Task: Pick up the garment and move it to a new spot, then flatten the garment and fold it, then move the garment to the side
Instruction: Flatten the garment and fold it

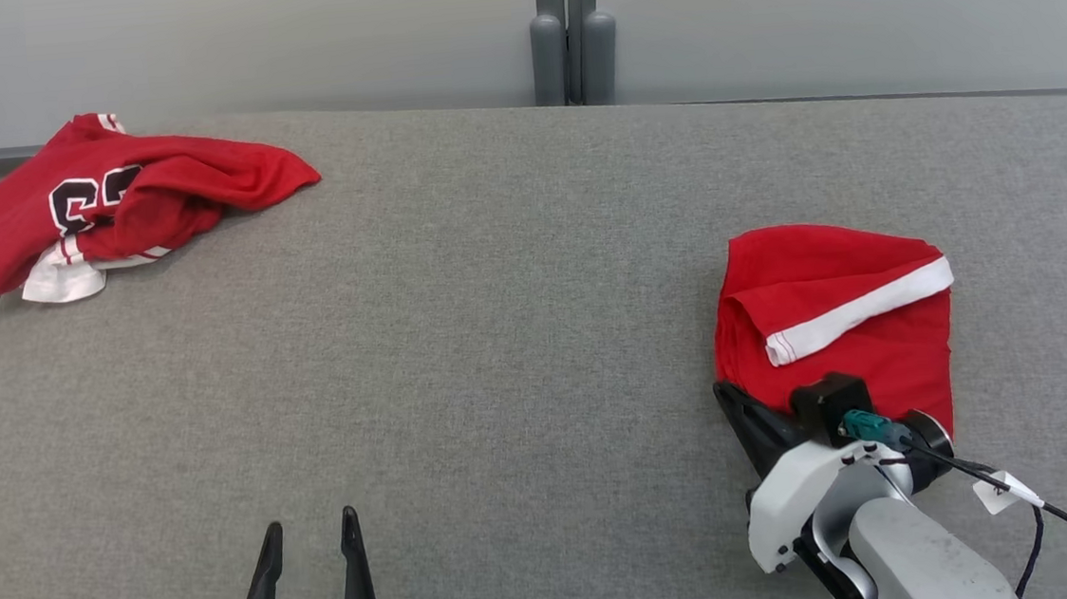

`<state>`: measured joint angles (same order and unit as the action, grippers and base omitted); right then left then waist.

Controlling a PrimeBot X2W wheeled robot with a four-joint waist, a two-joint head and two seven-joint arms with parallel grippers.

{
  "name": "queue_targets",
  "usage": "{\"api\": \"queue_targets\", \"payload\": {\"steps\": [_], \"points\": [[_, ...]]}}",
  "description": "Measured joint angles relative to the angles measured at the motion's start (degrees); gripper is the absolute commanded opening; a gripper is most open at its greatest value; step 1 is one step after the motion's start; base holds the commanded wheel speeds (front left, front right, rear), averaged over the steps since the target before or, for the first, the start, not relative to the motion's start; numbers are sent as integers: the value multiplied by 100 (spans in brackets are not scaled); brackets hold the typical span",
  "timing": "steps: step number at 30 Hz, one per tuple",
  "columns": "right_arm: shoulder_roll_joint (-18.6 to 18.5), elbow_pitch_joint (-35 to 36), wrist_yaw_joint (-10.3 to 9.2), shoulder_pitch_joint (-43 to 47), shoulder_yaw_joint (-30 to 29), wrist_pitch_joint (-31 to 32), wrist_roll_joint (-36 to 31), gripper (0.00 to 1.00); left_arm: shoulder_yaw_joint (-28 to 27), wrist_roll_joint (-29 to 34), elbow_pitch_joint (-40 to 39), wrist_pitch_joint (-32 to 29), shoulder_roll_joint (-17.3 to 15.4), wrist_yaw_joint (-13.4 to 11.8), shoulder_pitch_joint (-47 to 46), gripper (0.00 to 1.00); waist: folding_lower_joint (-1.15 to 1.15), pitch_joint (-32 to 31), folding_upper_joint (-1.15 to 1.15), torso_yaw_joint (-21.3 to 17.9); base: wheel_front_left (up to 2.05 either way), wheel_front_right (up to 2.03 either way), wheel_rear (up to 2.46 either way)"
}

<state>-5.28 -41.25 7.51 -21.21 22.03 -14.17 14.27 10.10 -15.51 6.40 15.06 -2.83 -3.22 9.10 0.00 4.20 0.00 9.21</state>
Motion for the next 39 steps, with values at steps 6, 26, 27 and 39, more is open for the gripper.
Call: {"api": "queue_targets", "payload": {"steps": [6, 26, 27, 39], "points": [[-248, 530, 0, 364, -32, -54, 288, 0, -126, 0, -16, 0, 0, -14, 122, 100, 0, -231, 0, -180, 0, 0, 0], [-879, 2283, -1, 2233, -1971, -88, 136, 0, -419, 24, -234, 0, 0, -24, 435, 100, 0, -668, 0, -786, 0, 0, 0], [-858, 2279, -1, 2175, -1985, -88, 133, 0, -415, 26, -248, 0, 0, -24, 425, 100, 0, -634, 0, -779, 0, 0, 0], [-778, 1195, 0, 436, -1529, 355, 35, 0, -120, 90, -193, 0, 0, 62, -47, 100, 0, 56, 0, -522, 0, 0, 0]]}}
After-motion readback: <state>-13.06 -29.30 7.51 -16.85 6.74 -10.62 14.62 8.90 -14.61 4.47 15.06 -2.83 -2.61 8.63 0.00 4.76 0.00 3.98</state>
